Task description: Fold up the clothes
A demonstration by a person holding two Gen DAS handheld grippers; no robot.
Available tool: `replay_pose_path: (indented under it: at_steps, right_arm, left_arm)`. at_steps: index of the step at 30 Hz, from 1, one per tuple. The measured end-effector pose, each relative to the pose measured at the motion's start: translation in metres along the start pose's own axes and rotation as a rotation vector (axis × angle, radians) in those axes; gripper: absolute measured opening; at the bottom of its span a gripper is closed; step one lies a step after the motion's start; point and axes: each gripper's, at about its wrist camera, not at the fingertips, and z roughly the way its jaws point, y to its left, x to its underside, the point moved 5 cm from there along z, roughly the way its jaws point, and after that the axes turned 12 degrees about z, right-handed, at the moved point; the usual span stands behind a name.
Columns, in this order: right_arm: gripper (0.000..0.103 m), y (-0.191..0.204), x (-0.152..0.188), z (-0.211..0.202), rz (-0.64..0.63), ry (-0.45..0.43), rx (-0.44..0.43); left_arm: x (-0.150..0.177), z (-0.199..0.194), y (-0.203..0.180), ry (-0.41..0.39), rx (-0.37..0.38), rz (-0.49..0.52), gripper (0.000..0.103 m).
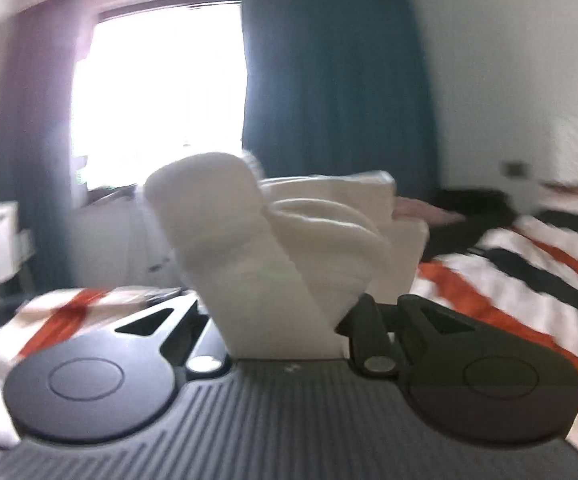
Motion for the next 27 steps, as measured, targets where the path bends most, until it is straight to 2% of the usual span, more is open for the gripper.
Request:
replay_pose_path:
  at_steps: [4,8,9,11,15,17,18,20,21,22,23,24,25,27]
  right_arm:
    - [0.018,0.066,0.055,-0.003,-0.159,0.114,-0.11]
    - [0.018,0.115,0.133,0.001,-0.313,0.333,-0.187]
    - [0.018,0.134,0.152,-0.015,-0.353,0.362,-0.178]
    - [0.019,0.142,0.16,-0.016,-0.431,0.325,-0.161]
    - [0.019,0.141,0.132,-0.014,-0.347,0.242,-0.226]
    - [0.02,0.152,0.134,-0.017,-0.359,0.235,-0.26]
    - [0.021,0.154,0.14,-0.015,-0.358,0.264,-0.269]
    - [0.03,0.157,0.15,-0.011,-0.355,0.323,-0.287]
    - [0.038,0.159,0.155,-0.01,-0.352,0.351,-0.3]
    - [0.052,0.16,0.154,-0.013,-0.341,0.374,-0.326]
    - [0.061,0.161,0.153,-0.017,-0.326,0.4,-0.356]
    - [0.079,0.16,0.149,-0.02,-0.291,0.435,-0.4]
    - [0.087,0.159,0.144,-0.023,-0.255,0.472,-0.441]
    - [0.086,0.154,0.132,-0.031,-0.182,0.554,-0.493]
  left_arm:
    - [-0.008,-0.017,0.031,-0.063,-0.017,-0.149,0.09]
    - [-0.008,-0.02,0.056,-0.09,0.001,-0.304,0.09]
    - [-0.007,-0.02,0.061,-0.092,0.012,-0.336,0.09]
    - [-0.007,-0.02,0.069,-0.096,0.014,-0.381,0.09]
    - [-0.007,-0.022,0.08,-0.128,0.009,-0.436,0.09]
    - [-0.007,-0.021,0.083,-0.131,0.005,-0.439,0.091]
    - [-0.006,-0.019,0.082,-0.125,0.008,-0.434,0.091]
    - [-0.004,-0.014,0.081,-0.112,0.013,-0.424,0.091]
    - [-0.002,-0.014,0.079,-0.107,0.016,-0.419,0.091]
    - [-0.001,-0.013,0.078,-0.103,0.019,-0.413,0.091]
    - [0.0,-0.012,0.076,-0.098,0.023,-0.407,0.091]
    - [0.0,-0.011,0.075,-0.097,0.034,-0.4,0.091]
    - [0.0,-0.011,0.074,-0.096,0.045,-0.393,0.091]
    - [0.001,-0.012,0.07,-0.091,0.06,-0.37,0.091]
